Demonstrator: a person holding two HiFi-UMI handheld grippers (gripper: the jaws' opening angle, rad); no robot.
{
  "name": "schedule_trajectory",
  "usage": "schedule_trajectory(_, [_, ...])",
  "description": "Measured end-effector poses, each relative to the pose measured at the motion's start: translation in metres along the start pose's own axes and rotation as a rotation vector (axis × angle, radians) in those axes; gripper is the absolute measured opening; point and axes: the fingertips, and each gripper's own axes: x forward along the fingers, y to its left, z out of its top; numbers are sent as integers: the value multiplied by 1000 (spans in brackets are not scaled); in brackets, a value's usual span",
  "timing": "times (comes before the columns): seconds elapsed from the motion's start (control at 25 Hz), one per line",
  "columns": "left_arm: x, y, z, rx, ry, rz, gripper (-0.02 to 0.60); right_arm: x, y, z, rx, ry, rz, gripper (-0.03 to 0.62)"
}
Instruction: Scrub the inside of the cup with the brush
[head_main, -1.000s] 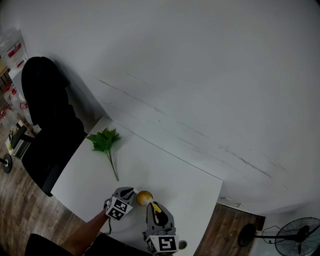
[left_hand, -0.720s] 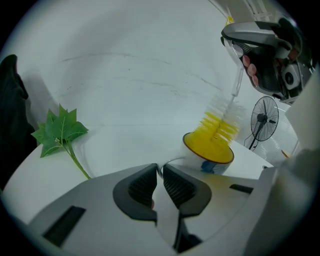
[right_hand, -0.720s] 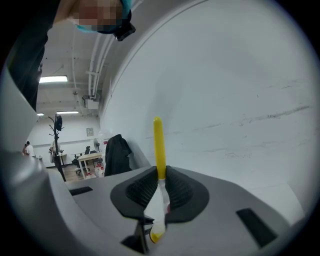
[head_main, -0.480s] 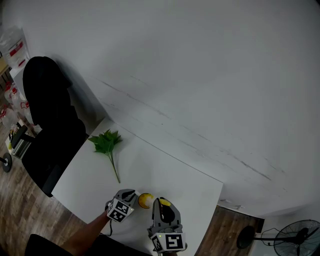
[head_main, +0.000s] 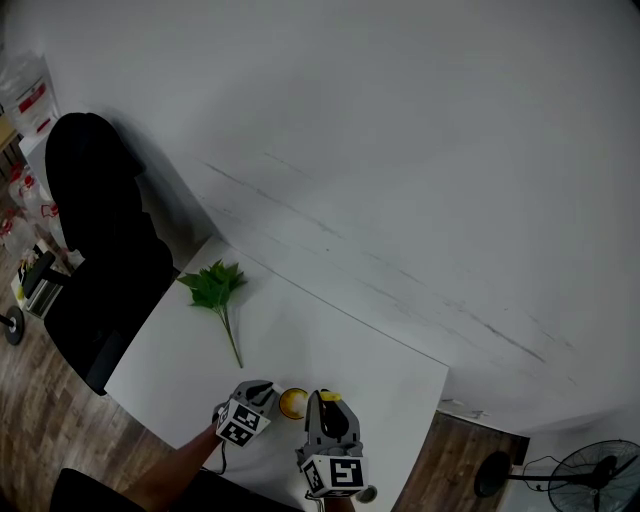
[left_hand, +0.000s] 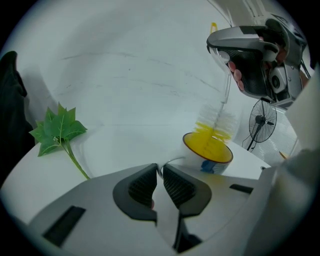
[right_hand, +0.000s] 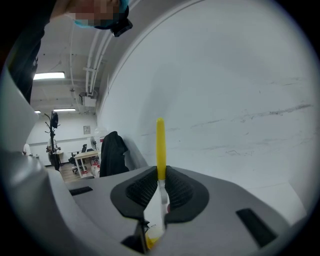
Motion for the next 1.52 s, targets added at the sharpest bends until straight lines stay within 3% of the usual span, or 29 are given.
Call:
schedule_trajectory(0.2, [1, 0, 1, -1, -1, -8, 57, 6, -3, -26, 2, 44, -10, 61])
schedule_trajectory(0.72, [1, 1, -1, -22, 5, -5, 58, 5, 1, -24, -8, 52, -7, 61])
schedule_trajectory(0.88, [0, 3, -3, -37, 9, 7, 144, 3, 3, -23, -15, 49, -4, 63])
schedule_trajectory(1.52, [-33, 11, 7, -17, -28, 66, 149, -15, 17, 0, -68, 13, 5, 63])
